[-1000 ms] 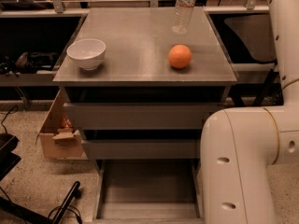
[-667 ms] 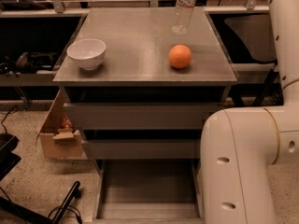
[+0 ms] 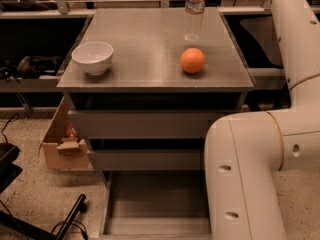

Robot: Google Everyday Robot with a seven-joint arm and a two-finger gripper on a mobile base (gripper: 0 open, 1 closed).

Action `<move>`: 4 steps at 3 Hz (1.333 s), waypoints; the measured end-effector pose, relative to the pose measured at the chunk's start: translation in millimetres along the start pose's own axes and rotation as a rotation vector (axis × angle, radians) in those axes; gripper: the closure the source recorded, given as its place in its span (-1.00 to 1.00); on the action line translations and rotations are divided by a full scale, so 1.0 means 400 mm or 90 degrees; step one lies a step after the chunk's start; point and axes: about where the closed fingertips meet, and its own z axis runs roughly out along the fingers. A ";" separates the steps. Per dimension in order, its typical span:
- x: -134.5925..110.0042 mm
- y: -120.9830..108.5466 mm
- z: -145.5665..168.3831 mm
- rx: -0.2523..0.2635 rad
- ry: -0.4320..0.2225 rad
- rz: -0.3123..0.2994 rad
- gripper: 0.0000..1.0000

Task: Pick water bottle from bottom drawer and place on counter

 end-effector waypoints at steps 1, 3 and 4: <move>0.015 -0.013 0.038 0.033 0.014 -0.030 1.00; 0.066 -0.029 0.105 0.034 0.029 -0.017 1.00; 0.088 -0.038 0.122 0.019 0.030 0.016 1.00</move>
Offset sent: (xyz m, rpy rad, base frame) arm 0.0375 0.0103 -0.0330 -0.1001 0.0162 -0.0431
